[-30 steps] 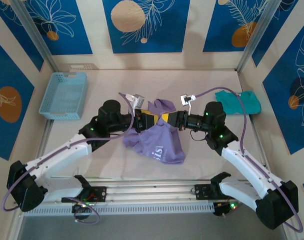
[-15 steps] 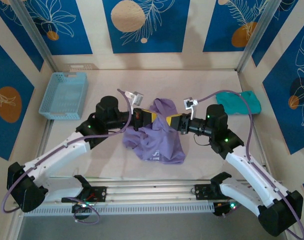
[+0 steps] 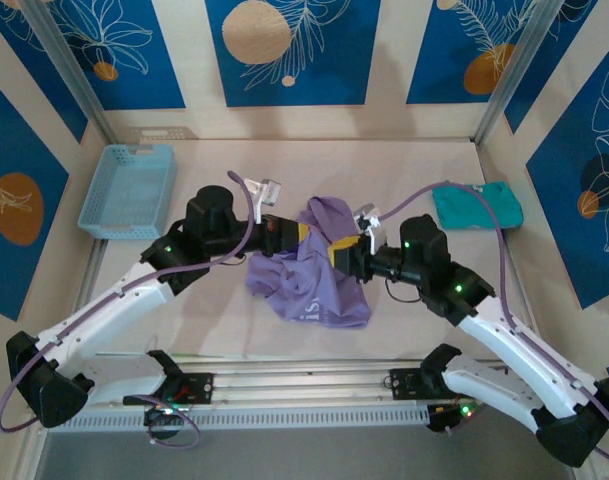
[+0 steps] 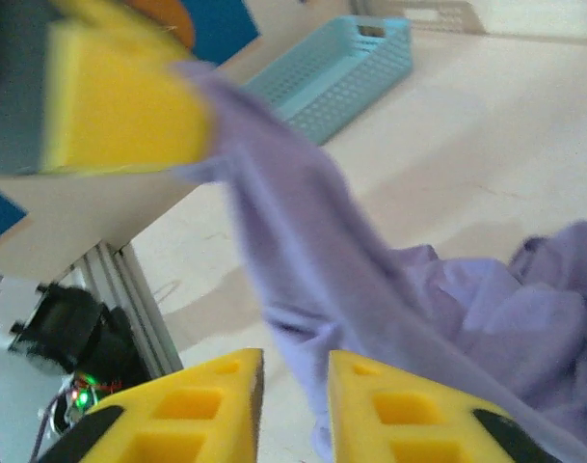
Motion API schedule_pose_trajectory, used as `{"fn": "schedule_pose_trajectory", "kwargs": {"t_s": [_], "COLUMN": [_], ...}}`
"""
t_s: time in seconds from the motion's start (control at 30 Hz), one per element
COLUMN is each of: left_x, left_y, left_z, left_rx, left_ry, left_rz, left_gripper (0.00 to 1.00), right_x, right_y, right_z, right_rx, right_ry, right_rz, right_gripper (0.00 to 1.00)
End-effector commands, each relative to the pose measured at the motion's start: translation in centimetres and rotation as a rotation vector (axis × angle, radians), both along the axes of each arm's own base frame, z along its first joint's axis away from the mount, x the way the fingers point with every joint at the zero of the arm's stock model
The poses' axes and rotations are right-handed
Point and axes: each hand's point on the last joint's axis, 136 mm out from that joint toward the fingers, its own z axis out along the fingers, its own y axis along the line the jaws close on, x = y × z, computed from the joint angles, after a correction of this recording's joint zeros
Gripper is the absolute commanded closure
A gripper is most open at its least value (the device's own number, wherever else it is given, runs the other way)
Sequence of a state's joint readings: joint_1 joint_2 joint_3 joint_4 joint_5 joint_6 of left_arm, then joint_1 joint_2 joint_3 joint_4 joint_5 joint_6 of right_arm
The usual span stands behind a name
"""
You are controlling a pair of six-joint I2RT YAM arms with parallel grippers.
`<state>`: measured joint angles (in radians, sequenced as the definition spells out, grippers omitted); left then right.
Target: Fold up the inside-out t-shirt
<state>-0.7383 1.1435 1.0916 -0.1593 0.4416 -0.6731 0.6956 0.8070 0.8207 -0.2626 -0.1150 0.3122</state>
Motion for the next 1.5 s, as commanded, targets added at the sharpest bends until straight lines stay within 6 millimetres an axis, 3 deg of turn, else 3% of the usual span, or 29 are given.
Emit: {"fn": "schedule_pose_trajectory", "kwargs": {"t_s": [0.0, 0.13, 0.3, 0.47, 0.53, 0.73, 0.87, 1.17, 1.3, 1.47], "left_x": [0.2, 0.1, 0.0, -0.1, -0.1, 0.2, 0.6, 2.7, 2.9, 2.4], "left_y": [0.2, 0.1, 0.1, -0.1, -0.1, 0.3, 0.6, 1.6, 1.0, 0.6], "left_z": [1.6, 2.0, 2.6, 3.0, 3.3, 3.8, 4.1, 3.4, 2.4, 0.2], "left_rx": [-0.024, -0.037, -0.056, -0.085, -0.095, -0.131, -0.136, -0.122, -0.076, 0.014], "left_ry": [-0.006, -0.01, -0.012, 0.0, 0.004, 0.01, 0.001, -0.007, -0.029, -0.041], "left_rz": [0.041, 0.044, 0.049, 0.045, 0.048, 0.091, 0.111, 0.19, 0.153, 0.093], "left_gripper": [1.0, 1.0, 1.0, 1.0, 1.0, 1.0, 1.0, 1.0, 0.91, 0.79], "right_x": [-1.5, -1.4, 1.7, 4.2, 5.1, 6.3, 5.6, 1.3, 0.4, 0.6], "right_y": [1.5, 3.8, 5.0, 5.1, 4.7, 3.2, 2.9, 2.0, 1.6, 1.5], "right_z": [0.6, -0.2, -1.1, -1.5, -1.4, -0.9, -0.5, 1.3, 2.3, 3.2], "right_rx": [0.034, 0.008, -0.038, -0.071, -0.076, -0.051, 0.011, 0.19, 0.262, 0.33], "right_ry": [-0.083, -0.112, -0.147, -0.188, -0.196, -0.214, -0.191, -0.073, -0.021, 0.024], "right_rz": [0.08, 0.078, -0.101, -0.285, -0.345, -0.451, -0.35, 0.105, 0.223, 0.286], "right_gripper": [0.69, 0.6, 0.51, 0.5, 0.53, 0.75, 1.0, 1.0, 1.0, 1.0]}}
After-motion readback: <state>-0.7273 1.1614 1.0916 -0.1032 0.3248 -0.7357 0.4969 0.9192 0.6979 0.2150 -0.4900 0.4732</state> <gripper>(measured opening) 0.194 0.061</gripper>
